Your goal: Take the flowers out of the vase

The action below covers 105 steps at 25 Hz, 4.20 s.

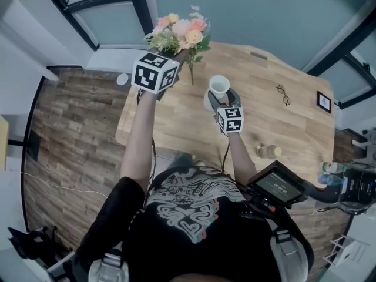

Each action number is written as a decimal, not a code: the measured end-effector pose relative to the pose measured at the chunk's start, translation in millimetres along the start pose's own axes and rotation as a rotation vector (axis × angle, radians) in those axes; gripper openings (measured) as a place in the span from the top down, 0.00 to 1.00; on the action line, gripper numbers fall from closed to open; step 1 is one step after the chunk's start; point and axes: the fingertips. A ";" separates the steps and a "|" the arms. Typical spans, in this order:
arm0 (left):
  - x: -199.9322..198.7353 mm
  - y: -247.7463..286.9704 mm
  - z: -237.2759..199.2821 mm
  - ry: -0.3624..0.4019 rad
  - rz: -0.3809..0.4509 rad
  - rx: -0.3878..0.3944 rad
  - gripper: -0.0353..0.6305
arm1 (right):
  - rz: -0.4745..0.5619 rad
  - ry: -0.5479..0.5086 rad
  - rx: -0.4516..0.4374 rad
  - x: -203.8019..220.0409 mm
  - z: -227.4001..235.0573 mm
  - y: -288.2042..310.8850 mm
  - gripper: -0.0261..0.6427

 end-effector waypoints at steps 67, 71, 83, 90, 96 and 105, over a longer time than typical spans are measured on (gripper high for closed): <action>278.5 130.7 -7.0 -0.444 -0.451 0.000 0.51 | 0.062 -0.075 -0.048 -21.0 -12.0 -27.0 0.50; 264.4 118.0 -8.3 -0.492 -0.388 -0.001 0.51 | 0.064 -0.093 -0.044 -26.1 -14.0 -32.2 0.50; 201.7 79.2 5.3 -0.405 -0.131 -0.007 0.96 | 0.076 -0.060 0.005 -34.8 -11.8 -63.3 0.50; 178.2 55.2 22.8 -0.302 -0.036 -0.018 0.96 | 0.080 -0.055 0.031 -33.5 -13.9 -82.2 0.50; 168.2 34.5 38.6 -0.230 0.026 -0.028 0.96 | 0.072 -0.112 0.119 -42.4 -4.5 -97.5 0.96; 142.4 7.6 58.4 -0.148 0.168 -0.051 0.96 | 0.118 -0.105 0.156 -66.1 -8.1 -111.0 0.96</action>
Point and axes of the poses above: the fingertips, and each gripper's own axes: y forward along the fingers, z to its right, x out of its underside, and after that the axes turned 9 degrees about -y, right-handed
